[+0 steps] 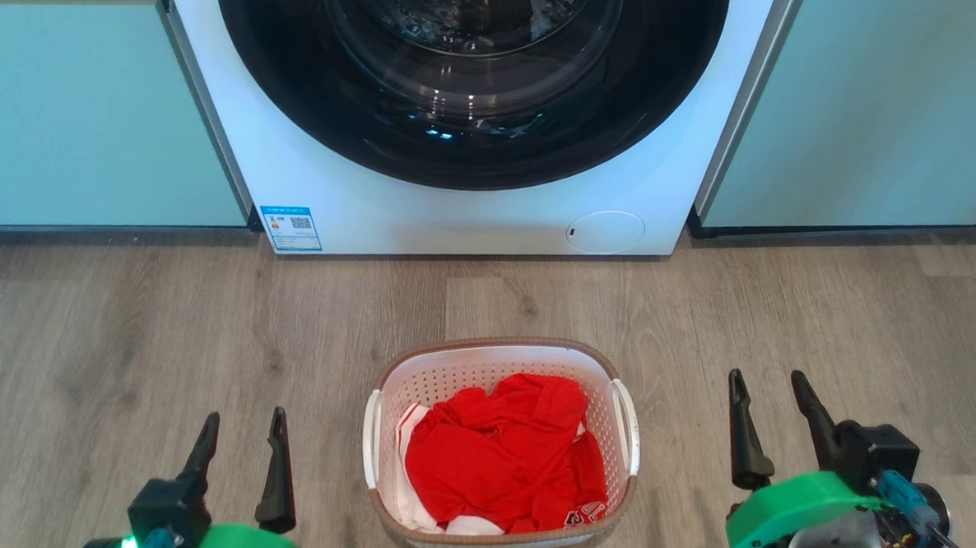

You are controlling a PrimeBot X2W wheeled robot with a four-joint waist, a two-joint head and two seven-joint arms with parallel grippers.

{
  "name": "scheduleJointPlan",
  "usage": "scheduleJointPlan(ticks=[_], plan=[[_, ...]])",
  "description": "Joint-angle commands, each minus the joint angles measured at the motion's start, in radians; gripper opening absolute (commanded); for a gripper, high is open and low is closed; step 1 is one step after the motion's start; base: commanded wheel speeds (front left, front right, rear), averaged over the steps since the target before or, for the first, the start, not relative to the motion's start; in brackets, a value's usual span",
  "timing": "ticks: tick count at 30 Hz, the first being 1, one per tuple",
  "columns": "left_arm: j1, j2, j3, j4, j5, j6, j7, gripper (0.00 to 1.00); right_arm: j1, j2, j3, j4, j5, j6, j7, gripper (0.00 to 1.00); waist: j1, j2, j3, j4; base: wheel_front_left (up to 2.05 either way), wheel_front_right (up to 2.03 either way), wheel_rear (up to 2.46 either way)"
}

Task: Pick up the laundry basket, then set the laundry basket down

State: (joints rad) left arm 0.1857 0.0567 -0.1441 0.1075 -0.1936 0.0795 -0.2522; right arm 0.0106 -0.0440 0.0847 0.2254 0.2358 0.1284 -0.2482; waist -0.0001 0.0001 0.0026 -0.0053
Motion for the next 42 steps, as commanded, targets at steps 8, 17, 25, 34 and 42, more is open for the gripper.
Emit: scheduleJointPlan(ticks=[8, 17, 25, 34, 42], plan=[[-0.040, -0.006, 0.039, -0.039, -0.002, -0.004, -0.010, 1.00, -0.014, -0.006, 0.014, -0.035, -0.001, 0.002, -0.014, 1.00, 0.0001, -0.0001, 0.001, 0.004, 0.00, 0.00, 0.00], [0.002, 0.001, -0.004, 0.059, -0.043, -0.006, 0.011, 0.00, 0.009, 0.001, 0.003, 0.059, 0.040, 0.000, 0.012, 0.00, 0.0001, -0.0001, 0.002, 0.005, 0.00, 0.00, 0.00], [-0.016, 0.006, 0.005, 0.064, -0.128, -0.017, 0.027, 0.00, 0.001, -0.004, -0.003, 0.058, 0.122, 0.000, 0.027, 0.00, 0.0001, -0.0001, 0.002, 0.005, 0.00, 0.00, 0.00], [-0.039, 0.011, 0.017, 0.073, -0.236, -0.033, 0.048, 0.00, -0.008, -0.009, -0.011, 0.055, 0.227, 0.000, 0.048, 0.00, 0.0001, -0.0001, 0.002, 0.005, 0.00, 0.00, 0.00], [-0.058, 0.014, 0.029, 0.080, -0.330, -0.047, 0.066, 0.00, -0.016, -0.013, -0.020, 0.052, 0.318, 0.000, 0.067, 0.00, 0.0001, -0.0001, 0.002, 0.005, 0.00, 0.00, 0.00]])
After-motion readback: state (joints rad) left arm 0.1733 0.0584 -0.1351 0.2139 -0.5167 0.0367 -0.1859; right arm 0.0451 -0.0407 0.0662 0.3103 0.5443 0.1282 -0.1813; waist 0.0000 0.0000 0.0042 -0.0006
